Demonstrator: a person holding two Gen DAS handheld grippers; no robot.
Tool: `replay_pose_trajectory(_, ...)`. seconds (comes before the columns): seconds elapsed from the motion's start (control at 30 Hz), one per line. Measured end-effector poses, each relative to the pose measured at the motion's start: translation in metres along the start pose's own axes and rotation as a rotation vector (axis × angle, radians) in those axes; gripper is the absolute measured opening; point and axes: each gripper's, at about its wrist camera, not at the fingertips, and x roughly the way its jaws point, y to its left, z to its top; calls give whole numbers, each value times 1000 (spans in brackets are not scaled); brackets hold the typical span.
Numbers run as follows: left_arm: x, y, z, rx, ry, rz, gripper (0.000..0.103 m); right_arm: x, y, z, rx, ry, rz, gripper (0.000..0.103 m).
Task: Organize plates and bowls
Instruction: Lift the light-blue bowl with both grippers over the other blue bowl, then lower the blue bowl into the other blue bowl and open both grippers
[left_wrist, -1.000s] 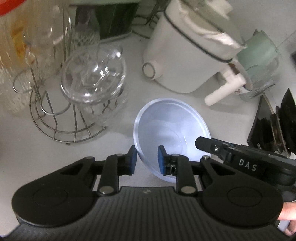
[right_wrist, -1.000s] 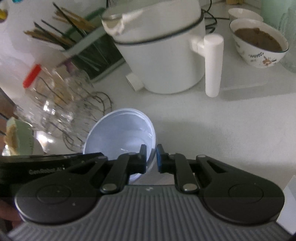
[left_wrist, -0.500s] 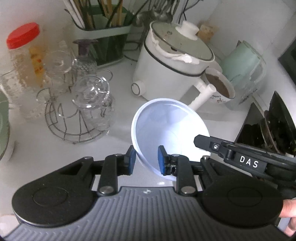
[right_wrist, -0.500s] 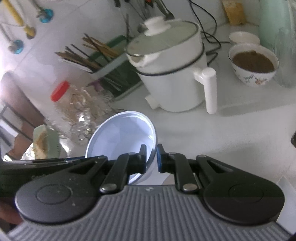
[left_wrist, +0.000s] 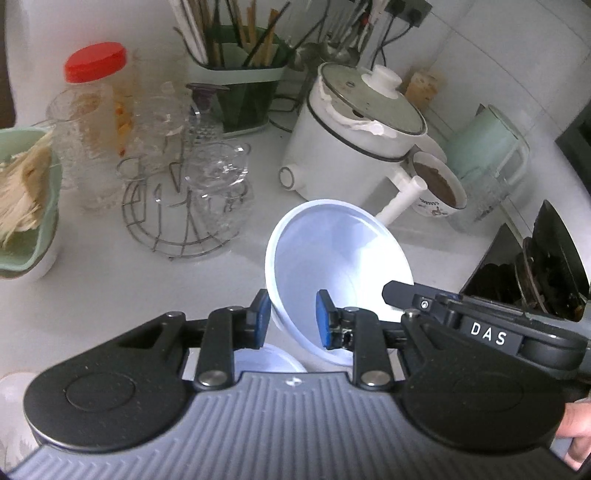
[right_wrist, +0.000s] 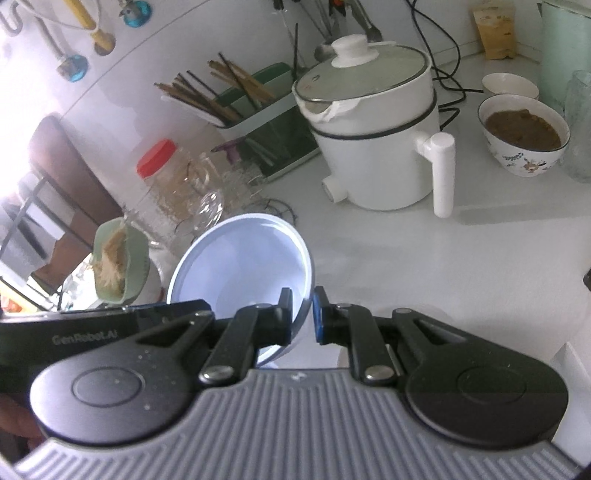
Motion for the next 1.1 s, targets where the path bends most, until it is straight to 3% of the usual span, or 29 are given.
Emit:
replay_pose_trajectory(0.63, -7, 47, -68, -188, 48, 61, 29, 22, 36, -38, -132, 201, 1, 15)
replay_pose_trajectory(1.1, 18, 48, -88, -135, 95, 127, 29, 46, 25, -62, -54, 303, -24, 16)
